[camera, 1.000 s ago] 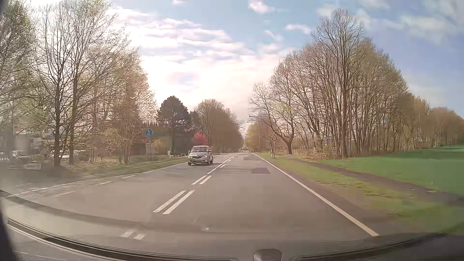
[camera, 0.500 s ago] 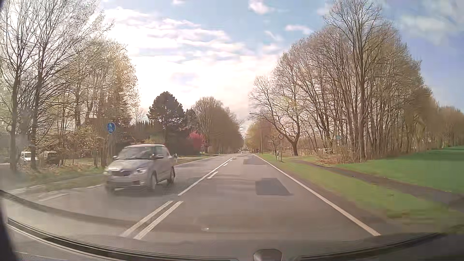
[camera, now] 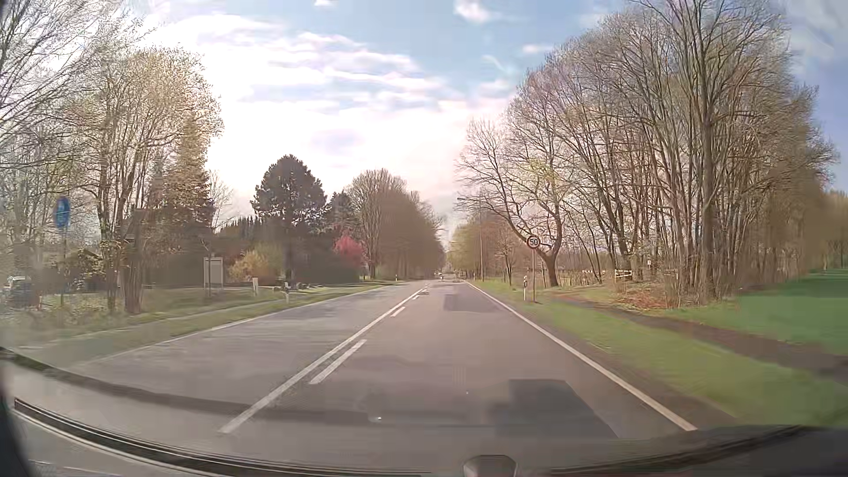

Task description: Follow the waypoints while adhering to traffic rules and regulations

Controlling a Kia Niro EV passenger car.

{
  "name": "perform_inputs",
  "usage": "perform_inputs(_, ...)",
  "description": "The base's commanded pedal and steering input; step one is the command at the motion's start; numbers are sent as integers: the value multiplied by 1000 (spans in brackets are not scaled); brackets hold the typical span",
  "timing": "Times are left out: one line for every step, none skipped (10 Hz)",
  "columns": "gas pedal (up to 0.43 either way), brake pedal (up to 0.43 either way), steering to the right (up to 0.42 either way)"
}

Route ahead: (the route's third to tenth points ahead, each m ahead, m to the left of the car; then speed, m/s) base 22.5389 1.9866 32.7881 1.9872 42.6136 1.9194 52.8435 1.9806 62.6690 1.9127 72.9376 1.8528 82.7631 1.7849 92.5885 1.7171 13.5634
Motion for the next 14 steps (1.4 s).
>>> perform_inputs(169, 0, -1)
perform_inputs(157, 0, -1)
perform_inputs(157, 0, 0)
perform_inputs(157, 0, 0)
perform_inputs(150, 0, 0)
perform_inputs(150, 0, 0)
perform_inputs(150, 0, 0)
perform_inputs(150, 0, 0)
perform_inputs(150, 0, 0)
perform_inputs(150, 0, 0)
perform_inputs(150, 0, 0)
perform_inputs(150, 0, 0)
perform_inputs(150, 0, 0)
perform_inputs(150, 0, 0)
